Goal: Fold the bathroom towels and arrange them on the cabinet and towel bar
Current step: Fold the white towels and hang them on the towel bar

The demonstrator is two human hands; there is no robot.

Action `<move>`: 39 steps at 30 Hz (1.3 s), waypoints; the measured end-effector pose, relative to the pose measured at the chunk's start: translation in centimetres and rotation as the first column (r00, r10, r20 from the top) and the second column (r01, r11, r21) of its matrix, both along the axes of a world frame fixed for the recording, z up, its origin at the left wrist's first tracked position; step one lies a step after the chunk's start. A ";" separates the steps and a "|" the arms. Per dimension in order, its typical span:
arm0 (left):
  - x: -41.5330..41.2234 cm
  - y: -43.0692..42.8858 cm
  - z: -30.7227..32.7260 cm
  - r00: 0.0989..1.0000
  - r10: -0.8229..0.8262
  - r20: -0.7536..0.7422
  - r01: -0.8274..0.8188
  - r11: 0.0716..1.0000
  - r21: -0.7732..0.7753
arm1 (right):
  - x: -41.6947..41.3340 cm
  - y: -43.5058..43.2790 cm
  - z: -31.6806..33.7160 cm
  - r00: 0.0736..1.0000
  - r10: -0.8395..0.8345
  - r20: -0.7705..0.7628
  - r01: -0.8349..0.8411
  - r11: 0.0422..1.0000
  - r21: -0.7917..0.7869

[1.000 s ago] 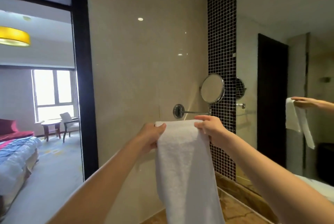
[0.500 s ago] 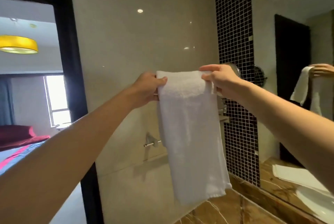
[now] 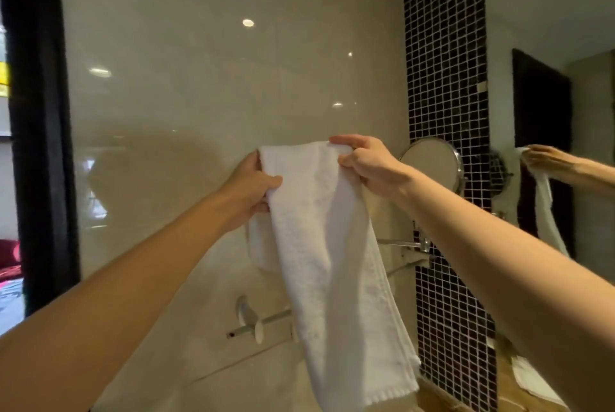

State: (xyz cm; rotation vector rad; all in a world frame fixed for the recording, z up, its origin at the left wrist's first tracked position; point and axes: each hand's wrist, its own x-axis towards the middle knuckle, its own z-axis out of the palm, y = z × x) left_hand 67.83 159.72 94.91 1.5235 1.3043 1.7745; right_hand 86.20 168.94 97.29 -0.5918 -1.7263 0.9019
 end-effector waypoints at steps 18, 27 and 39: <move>-5.8 6.1 -10.5 0.991 0.133 -0.005 -0.117 0.849 -0.515 | -4.4 4.9 -10.7 0.939 -0.088 0.331 0.205 0.919 -0.337; -5.7 7.6 -13.8 0.992 0.109 0.070 -0.052 0.831 -0.554 | -5.2 5.8 -13.7 0.938 -0.231 0.259 0.338 0.779 -0.528; -5.1 6.4 -18.0 0.776 0.196 -0.599 -0.408 0.881 -0.240 | -6.4 6.6 -18.0 0.857 -0.307 0.414 0.425 0.876 -0.229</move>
